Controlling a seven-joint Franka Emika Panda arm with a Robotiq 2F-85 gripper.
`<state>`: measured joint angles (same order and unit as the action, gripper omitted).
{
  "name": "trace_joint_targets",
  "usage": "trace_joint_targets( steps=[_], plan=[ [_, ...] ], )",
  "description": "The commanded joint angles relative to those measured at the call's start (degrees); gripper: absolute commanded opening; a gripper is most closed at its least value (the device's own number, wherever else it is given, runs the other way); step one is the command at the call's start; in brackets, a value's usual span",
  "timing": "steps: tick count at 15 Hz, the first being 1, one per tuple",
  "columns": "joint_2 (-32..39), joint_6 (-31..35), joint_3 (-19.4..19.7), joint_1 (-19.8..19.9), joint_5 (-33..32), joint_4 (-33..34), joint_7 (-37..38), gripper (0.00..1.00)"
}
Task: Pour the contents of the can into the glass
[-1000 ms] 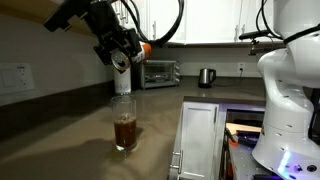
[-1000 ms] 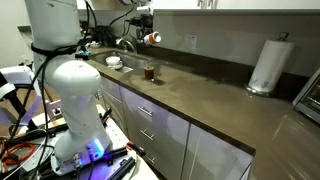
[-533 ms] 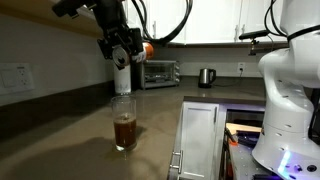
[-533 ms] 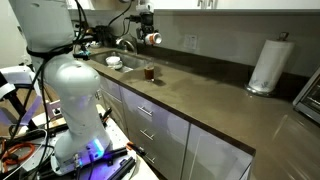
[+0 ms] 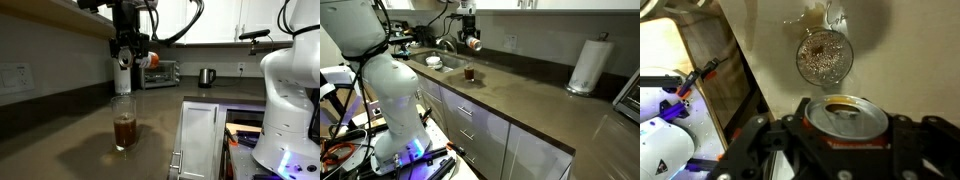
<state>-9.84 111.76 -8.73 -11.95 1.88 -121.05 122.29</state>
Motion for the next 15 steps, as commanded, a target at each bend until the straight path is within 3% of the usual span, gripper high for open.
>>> trace_joint_targets(
  steps=[1, 6, 15],
  plan=[
    [-6.43, 6.17, 2.38, 2.41, 9.05, -7.57, -10.52, 0.26],
    [-10.11, 6.24, 6.54, 5.15, 17.99, -11.36, -25.30, 0.26],
    [-10.26, 4.02, 13.42, 9.33, 33.80, -13.22, -49.57, 0.26]
  ],
)
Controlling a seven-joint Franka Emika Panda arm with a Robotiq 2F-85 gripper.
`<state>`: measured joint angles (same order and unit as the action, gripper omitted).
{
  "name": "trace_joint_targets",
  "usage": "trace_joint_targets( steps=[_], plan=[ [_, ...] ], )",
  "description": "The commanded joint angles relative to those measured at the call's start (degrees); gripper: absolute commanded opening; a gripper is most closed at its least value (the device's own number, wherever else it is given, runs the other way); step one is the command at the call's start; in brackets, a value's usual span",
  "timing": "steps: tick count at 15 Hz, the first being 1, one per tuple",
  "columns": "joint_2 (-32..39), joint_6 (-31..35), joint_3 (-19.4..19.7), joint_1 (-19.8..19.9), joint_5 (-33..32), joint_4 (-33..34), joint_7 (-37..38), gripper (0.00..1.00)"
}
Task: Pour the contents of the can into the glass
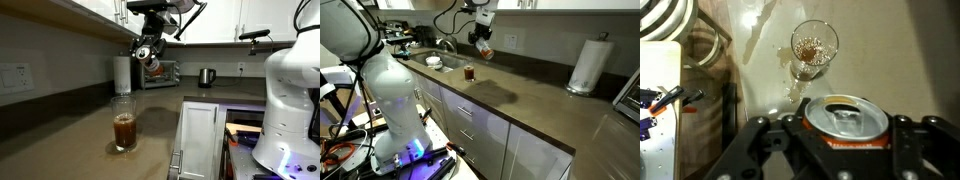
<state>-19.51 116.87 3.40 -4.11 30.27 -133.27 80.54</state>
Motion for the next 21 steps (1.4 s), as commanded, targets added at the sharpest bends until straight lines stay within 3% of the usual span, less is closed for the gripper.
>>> trace_joint_targets(
  steps=[1, 8, 21],
  plan=[
    [-0.30, -1.52, 1.79, 1.98, 7.15, -1.04, -10.16, 0.26],
    [3.27, -7.56, 4.46, 5.71, 16.94, -0.41, -24.50, 0.26],
    [18.04, -21.06, 7.73, 12.04, 26.05, 6.73, -45.04, 0.26]
  ],
)
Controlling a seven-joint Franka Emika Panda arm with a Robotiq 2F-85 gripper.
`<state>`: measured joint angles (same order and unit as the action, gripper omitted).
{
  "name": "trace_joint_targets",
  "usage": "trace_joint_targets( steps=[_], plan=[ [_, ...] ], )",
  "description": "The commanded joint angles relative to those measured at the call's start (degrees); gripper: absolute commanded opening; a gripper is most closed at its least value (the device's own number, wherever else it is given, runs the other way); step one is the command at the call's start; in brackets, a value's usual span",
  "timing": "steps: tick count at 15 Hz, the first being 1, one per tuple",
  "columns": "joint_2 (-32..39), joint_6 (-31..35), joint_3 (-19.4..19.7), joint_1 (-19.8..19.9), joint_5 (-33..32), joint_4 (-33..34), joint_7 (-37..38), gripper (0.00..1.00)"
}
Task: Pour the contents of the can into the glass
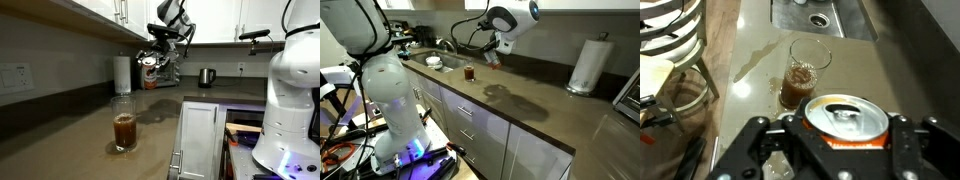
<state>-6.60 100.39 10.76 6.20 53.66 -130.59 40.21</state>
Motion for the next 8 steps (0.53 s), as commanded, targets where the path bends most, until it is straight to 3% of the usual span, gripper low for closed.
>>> trace_joint_targets(
  steps=[1, 8],
  plan=[
    [6.63, -5.78, 0.55, 2.13, 3.05, 5.06, -5.71, 0.26],
    [18.02, -13.19, 1.70, 4.66, 5.91, 11.75, -6.70, 0.26]
  ],
)
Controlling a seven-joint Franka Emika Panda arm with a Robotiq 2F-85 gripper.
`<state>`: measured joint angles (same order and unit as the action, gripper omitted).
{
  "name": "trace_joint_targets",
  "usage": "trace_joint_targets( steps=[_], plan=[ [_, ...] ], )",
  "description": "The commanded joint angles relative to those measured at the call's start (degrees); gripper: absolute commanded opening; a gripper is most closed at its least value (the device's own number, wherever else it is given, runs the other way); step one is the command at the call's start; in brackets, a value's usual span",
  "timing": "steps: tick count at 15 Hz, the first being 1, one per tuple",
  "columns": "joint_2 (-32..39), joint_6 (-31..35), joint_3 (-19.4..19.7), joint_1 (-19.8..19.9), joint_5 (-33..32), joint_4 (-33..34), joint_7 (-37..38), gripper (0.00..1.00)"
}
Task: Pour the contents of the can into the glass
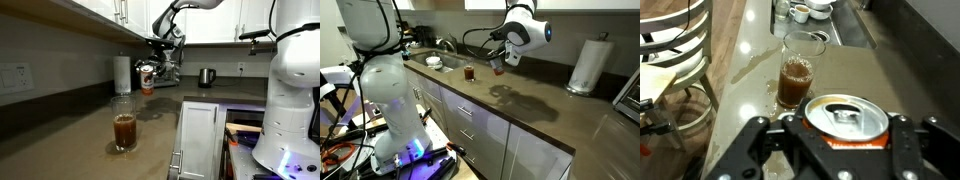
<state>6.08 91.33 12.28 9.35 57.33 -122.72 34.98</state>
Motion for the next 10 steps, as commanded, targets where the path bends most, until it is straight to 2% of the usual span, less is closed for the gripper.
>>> trace_joint_targets(
  steps=[1, 10],
  plan=[
    [6.86, -4.86, 0.22, 1.80, 2.85, 4.65, -1.44, 0.26],
    [18.26, -9.57, 0.40, 3.25, 7.92, 10.68, -1.45, 0.26]
  ],
)
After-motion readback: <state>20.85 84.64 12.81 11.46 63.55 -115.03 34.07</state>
